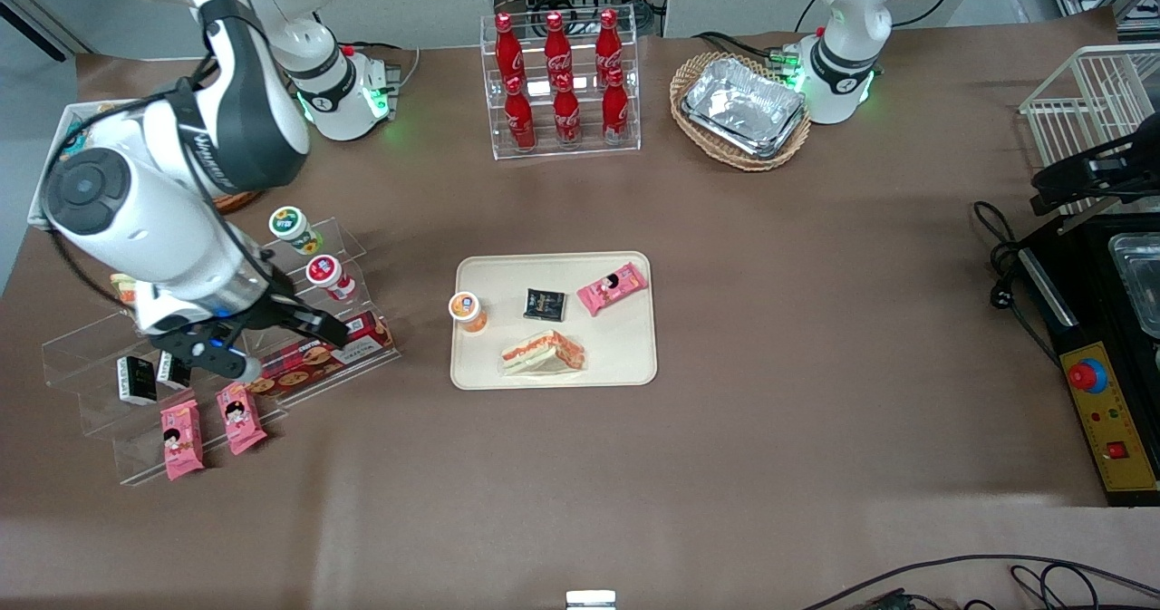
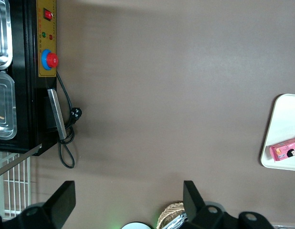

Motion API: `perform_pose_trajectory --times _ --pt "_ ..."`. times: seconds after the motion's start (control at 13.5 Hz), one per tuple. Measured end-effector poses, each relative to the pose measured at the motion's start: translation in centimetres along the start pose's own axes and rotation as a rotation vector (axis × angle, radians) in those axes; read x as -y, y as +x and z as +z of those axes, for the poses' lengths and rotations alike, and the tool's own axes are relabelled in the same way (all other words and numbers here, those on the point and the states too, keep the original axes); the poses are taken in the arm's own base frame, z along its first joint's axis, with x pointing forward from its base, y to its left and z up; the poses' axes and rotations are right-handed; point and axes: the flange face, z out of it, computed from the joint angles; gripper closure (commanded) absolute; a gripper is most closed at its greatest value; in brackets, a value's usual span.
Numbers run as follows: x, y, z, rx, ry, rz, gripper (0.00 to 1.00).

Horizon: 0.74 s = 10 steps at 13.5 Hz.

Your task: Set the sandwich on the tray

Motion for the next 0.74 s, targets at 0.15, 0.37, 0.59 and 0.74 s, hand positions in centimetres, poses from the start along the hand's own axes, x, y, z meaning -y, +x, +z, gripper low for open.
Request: perform_pose_trajectory --times 0.15,0.37,0.59,0.74 --pt "-3.4 1.0 -0.8 0.0 -0.044 -0.163 0.0" --pt "-7.5 0.9 -3.2 0.038 -0.083 -0.253 0.0" --pt "-8.9 -0.8 -5.8 0.038 -0.088 -0.265 0.0" --pt "-9.3 -1.3 -6.5 0.031 -0.084 -0.271 0.0"
